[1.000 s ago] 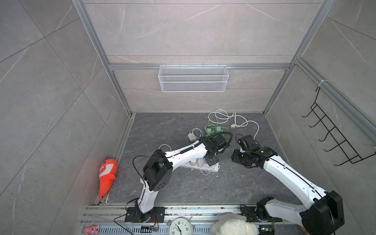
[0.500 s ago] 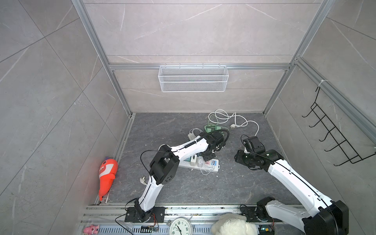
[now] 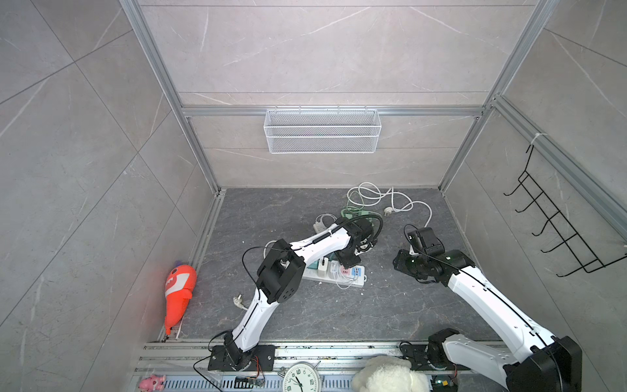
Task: Insert the plug
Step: 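Move the right gripper over the white rectangular charger while left gripper rises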
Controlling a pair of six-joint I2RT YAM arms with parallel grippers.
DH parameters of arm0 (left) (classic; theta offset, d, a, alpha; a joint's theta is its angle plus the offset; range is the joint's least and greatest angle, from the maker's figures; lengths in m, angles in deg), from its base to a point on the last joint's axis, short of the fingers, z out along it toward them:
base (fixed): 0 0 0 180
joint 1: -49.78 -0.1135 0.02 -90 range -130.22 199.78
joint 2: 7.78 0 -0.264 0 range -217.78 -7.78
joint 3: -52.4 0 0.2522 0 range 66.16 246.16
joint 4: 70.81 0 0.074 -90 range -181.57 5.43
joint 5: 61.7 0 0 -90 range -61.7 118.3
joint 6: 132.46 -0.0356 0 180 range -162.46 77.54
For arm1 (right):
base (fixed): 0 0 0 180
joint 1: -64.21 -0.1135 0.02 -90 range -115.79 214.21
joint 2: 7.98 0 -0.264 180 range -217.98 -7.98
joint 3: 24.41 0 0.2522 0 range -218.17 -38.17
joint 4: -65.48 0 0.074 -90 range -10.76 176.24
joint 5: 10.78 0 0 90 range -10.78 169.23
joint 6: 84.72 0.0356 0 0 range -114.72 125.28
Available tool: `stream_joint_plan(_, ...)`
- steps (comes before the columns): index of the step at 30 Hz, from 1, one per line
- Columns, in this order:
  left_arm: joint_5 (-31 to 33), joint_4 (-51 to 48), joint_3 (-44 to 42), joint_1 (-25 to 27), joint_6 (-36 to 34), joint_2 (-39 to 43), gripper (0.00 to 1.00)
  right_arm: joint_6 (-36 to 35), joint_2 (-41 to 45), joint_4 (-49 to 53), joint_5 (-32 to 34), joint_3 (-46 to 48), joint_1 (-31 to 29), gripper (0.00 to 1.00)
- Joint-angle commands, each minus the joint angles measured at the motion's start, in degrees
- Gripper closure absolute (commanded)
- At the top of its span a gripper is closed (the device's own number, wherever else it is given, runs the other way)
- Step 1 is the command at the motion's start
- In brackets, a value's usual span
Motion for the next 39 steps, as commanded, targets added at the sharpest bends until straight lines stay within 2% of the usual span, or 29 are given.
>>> stream_joint_plan(1, 0.6, 1.3, -2.0, -0.6, 2.4, 7.7, 0.92, -0.7, -1.0, -0.9, -1.0, 0.6, 0.2, 0.52)
stream_joint_plan(5, 5.2, 8.5, -7.6, -2.4, 8.0, 14.6, 0.92, -0.4, -2.5, -2.7, -2.6, 0.4, 0.1, 0.52)
stream_joint_plan(13, 2.8, 23.6, -18.8, -8.0, 21.6, 26.0, 0.91, -0.8, -6.1, -4.4, -5.0, -1.3, 0.2, 0.53)
stream_joint_plan(15, 4.7, 25.4, -20.7, -9.4, 24.6, 27.9, 0.91, -1.2, -7.0, -4.8, -5.6, -1.8, 0.1, 0.53)
stream_joint_plan(19, 14.4, 24.4, -22.2, -12.1, 29.8, 29.8, 0.90, -1.8, -9.1, -7.1, -6.9, -2.7, 0.2, 0.54)
stream_joint_plan(23, 20.7, 21.6, -23.5, -14.0, 34.2, 29.8, 0.89, -2.5, -12.2, -10.8, -9.6, -4.6, 0.1, 0.54)
stream_joint_plan(28, 19.7, 22.0, -27.0, -17.5, 37.9, 29.0, 0.86, -3.3, -17.5, -14.3, -11.7, -9.2, -0.6, 0.55)
stream_joint_plan(34, 16.9, 20.8, -28.2, -18.8, 39.4, 26.2, 0.85, -5.0, -22.9, -15.7, -12.0, -14.7, -2.2, 0.55)
stream_joint_plan(39, 11.1, 21.3, -27.4, -19.1, 39.3, 23.7, 0.74, -7.3, -27.5, -20.6, -14.5, -17.4, -3.1, 0.55)
